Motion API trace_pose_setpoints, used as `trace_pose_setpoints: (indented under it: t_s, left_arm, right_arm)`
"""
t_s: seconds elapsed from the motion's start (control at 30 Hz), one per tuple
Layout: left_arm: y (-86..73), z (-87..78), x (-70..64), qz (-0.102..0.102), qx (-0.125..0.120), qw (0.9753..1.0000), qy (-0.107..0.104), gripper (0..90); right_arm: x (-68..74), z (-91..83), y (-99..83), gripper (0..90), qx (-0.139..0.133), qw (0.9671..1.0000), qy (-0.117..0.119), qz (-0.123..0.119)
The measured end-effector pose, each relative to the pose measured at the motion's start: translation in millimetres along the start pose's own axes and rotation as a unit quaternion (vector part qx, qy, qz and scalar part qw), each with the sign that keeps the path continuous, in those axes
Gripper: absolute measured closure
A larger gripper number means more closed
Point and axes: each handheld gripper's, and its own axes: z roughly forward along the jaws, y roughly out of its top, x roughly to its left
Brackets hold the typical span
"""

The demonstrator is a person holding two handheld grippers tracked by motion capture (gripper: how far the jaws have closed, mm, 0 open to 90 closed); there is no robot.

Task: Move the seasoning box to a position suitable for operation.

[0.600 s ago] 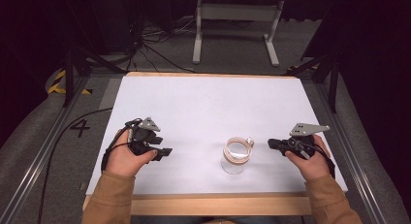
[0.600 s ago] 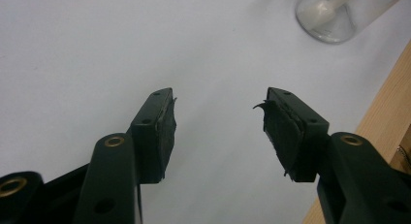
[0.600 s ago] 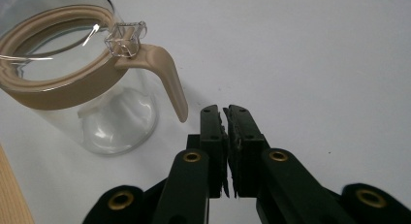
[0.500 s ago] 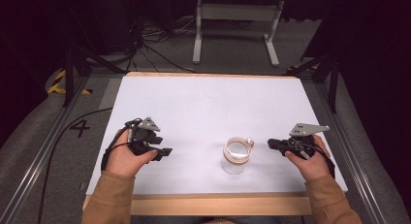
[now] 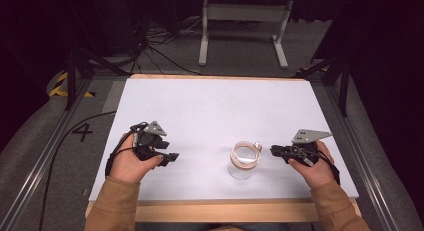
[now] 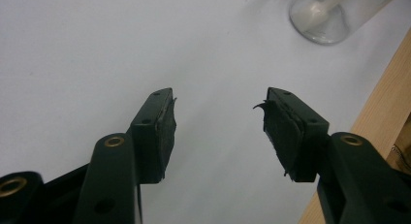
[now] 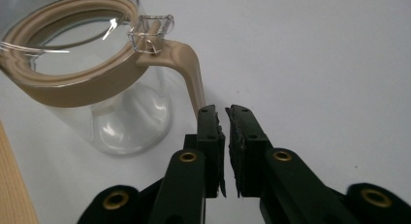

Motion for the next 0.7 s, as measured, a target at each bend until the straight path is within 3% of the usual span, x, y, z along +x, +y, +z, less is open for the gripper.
trace_pose_setpoints:
  t_s: [0.3,0.7]
  left_arm:
    - [0.6,2.0,-1.8,0.003,0.004,1.0,-0.003,45.8]
    - [-4.8,1.2,-2.2,-0.002,0.009,1.0,0.0,46.1]
  right_arm:
    - [9.3,20.2,-1.6,82.2,0.009,0.9996,0.019,-0.017]
    - [5.3,28.5,-0.5,87.5,0.008,0.9993,0.032,-0.017]
